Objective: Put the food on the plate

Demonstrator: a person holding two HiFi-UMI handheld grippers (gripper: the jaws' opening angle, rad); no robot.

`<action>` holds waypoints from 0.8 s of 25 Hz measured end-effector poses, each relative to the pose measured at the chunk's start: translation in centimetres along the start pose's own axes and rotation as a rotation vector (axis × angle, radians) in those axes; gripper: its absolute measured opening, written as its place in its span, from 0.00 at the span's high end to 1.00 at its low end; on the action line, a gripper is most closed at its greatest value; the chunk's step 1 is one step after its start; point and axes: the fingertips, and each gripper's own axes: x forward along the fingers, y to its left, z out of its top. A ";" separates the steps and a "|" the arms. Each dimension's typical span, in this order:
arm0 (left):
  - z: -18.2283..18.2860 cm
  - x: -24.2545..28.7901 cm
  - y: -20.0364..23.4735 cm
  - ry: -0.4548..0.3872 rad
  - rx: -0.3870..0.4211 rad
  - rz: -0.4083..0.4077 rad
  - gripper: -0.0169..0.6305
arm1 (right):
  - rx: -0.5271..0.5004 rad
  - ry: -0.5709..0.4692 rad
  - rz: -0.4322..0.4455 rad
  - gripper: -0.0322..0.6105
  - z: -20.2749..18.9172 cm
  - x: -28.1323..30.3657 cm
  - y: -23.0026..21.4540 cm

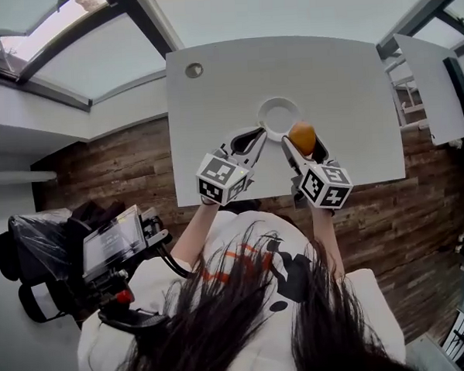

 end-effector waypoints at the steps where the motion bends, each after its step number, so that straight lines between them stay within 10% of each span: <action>1: -0.1 0.1 0.4 0.006 -0.001 -0.004 0.96 | 0.001 0.002 -0.008 0.37 0.0 0.5 -0.2; 20: -2.7 0.7 4.6 0.052 -0.074 -0.009 0.96 | -0.209 0.354 -0.103 0.37 -7.9 13.6 -5.3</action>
